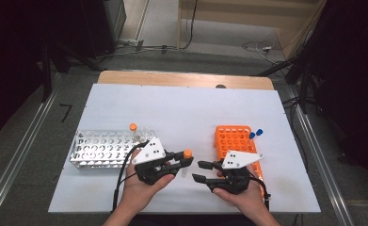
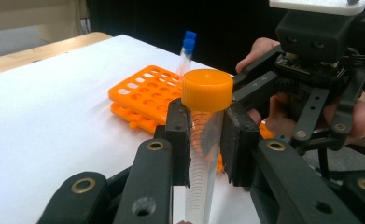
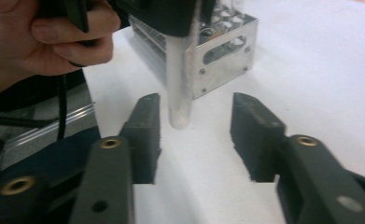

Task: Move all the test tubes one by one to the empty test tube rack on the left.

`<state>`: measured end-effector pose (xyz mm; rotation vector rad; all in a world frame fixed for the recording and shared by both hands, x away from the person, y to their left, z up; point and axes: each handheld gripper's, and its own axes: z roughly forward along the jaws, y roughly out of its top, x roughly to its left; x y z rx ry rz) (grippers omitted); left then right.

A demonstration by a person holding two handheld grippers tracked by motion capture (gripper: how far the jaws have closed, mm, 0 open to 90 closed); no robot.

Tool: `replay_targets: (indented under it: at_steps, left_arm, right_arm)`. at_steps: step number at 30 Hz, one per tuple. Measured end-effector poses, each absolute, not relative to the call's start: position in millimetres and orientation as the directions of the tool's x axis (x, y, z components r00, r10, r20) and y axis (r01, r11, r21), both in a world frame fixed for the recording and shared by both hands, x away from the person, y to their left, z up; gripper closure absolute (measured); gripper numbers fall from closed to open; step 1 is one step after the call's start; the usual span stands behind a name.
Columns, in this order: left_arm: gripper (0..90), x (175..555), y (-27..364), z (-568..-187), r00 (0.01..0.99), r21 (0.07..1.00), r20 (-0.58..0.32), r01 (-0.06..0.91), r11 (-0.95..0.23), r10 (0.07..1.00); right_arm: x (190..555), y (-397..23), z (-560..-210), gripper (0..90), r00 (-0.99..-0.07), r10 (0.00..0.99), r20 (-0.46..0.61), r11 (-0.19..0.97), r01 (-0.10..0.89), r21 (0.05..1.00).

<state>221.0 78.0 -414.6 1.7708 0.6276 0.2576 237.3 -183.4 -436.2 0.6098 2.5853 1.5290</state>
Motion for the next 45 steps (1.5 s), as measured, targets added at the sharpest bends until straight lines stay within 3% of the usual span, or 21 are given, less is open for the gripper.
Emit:
replay_targets:
  at_steps: [7, 12, 45]
  left_arm:
    - [74.9, 223.5, 93.2, -409.9, 0.808, 0.949, -0.147, 0.277, -0.148, 0.571]
    - [75.0, 225.3, 104.9, -407.4, 0.79, 0.952, -0.149, 0.277, -0.13, 0.594]
    - [74.9, 237.9, 189.6, -396.6, 0.625, 0.964, -0.15, 0.265, -0.027, 0.766]
  right_arm:
    - [241.5, -193.1, -436.8, 13.0, -0.903, 0.409, 0.131, 0.413, 0.311, 0.856]
    - [243.9, -201.4, -436.2, 0.0, -0.896, 0.422, 0.139, 0.396, 0.32, 0.861]
    - [256.9, -271.6, -440.4, 0.0, -0.819, 0.558, 0.133, 0.327, 0.364, 0.872]
